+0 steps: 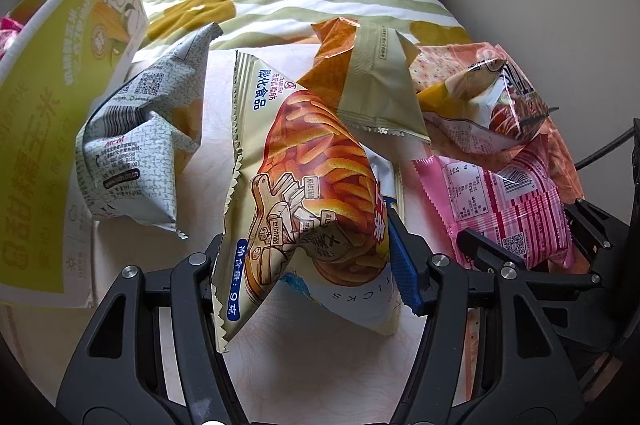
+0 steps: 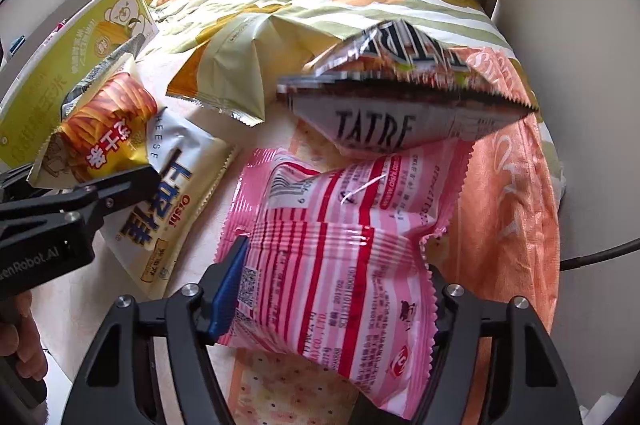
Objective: Organize snacks
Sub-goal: 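Grasp the stick-snack bag with left tool while right tool grasps pink striped bag, then carry both bags over the yellow box and open both tools to drop them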
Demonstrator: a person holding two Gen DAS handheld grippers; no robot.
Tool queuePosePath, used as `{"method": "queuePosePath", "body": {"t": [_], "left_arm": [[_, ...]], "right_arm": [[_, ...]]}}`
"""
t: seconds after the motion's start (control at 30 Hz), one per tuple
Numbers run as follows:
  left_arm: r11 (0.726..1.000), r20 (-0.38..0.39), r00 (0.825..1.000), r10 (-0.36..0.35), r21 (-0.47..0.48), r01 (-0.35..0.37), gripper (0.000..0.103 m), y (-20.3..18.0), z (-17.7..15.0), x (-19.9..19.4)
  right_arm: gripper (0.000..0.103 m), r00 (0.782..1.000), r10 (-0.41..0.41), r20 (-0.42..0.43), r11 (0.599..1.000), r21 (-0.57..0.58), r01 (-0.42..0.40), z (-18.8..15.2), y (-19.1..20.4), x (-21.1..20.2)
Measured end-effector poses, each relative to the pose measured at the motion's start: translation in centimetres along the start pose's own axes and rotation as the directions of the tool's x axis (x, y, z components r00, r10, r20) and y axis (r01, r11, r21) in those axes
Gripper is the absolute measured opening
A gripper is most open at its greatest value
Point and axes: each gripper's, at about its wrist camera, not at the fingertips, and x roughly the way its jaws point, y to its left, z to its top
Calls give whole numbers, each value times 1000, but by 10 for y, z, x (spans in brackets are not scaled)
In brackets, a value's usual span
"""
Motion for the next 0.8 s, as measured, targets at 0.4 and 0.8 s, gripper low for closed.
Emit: {"method": "queuePosePath", "body": {"t": [0.4, 0.8], "left_arm": [[1000, 31, 1000, 6, 24, -7, 57, -3, -6, -46], [999, 180, 983, 27, -23, -23, 57, 27, 19, -143]], "right_arm": [[66, 999, 49, 18, 999, -16, -49, -9, 15, -33], [66, 988, 73, 139, 996, -68, -64, 20, 47, -104]]}}
